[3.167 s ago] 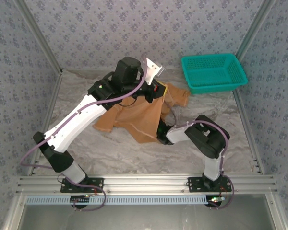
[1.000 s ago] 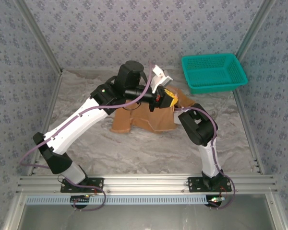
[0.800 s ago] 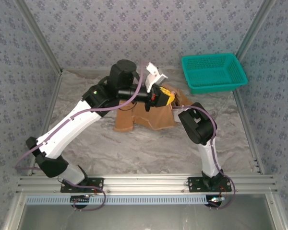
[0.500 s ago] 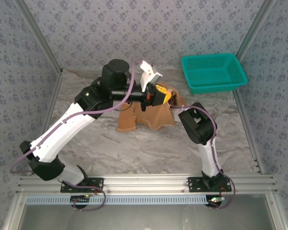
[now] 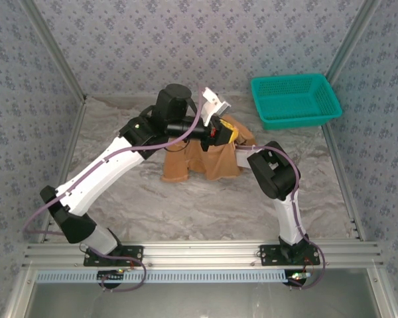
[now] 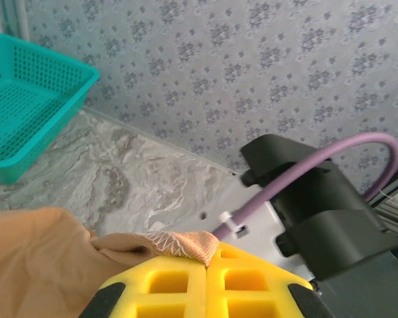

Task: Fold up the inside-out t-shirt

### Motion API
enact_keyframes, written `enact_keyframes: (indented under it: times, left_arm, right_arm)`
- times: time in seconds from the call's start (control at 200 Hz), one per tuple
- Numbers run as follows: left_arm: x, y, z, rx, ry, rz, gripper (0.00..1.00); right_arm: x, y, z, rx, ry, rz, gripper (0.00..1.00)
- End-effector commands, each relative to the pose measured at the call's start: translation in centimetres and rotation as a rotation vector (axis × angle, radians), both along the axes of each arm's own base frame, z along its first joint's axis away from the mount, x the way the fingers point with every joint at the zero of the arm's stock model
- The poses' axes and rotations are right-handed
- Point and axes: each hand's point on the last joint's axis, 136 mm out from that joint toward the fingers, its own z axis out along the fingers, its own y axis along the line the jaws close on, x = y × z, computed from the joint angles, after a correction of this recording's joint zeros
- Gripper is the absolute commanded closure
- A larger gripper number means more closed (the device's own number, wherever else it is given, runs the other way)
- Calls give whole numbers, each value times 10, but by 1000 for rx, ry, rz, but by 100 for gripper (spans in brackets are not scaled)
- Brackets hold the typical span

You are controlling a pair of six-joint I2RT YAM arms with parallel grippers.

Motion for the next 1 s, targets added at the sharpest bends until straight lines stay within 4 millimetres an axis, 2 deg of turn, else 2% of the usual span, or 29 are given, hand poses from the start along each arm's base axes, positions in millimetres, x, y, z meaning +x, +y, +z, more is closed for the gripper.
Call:
enact_keyframes:
  times: [0.0, 0.15, 0.255, 0.36, 0.58, 0.7, 0.794, 0.889, 0.994]
  left_arm:
    - [-1, -1, 10, -41, -11, -14, 100]
    - [-2, 0, 14, -47, -15, -19, 100]
    - [-1, 7, 21, -60, -27, -2, 100]
    - [6, 19, 28, -67, -45, 57, 100]
    - [40, 61, 38, -104, -56, 248, 100]
    - [57, 80, 38, -105, -56, 338, 100]
    - [71, 99, 37, -108, -52, 421, 100]
    - [89, 127, 33, -107, -48, 536, 100]
    - [114, 167, 22, -90, -32, 697, 100]
  right_arm:
    - [0, 1, 18, 6, -8, 25, 8]
    - [2, -4, -6, -38, 63, 14, 9]
    - [-5, -4, -27, -48, 139, 13, 15]
    - [-18, -8, -40, -54, 194, 7, 36]
    - [-53, -20, -59, -52, 300, 2, 74]
    - [-57, -21, -51, -39, 298, 3, 88]
    - [-54, -17, -37, -4, 276, 20, 99]
    - [-52, -13, -17, 19, 241, 48, 100]
    - [-51, -14, 7, 47, 204, 72, 100]
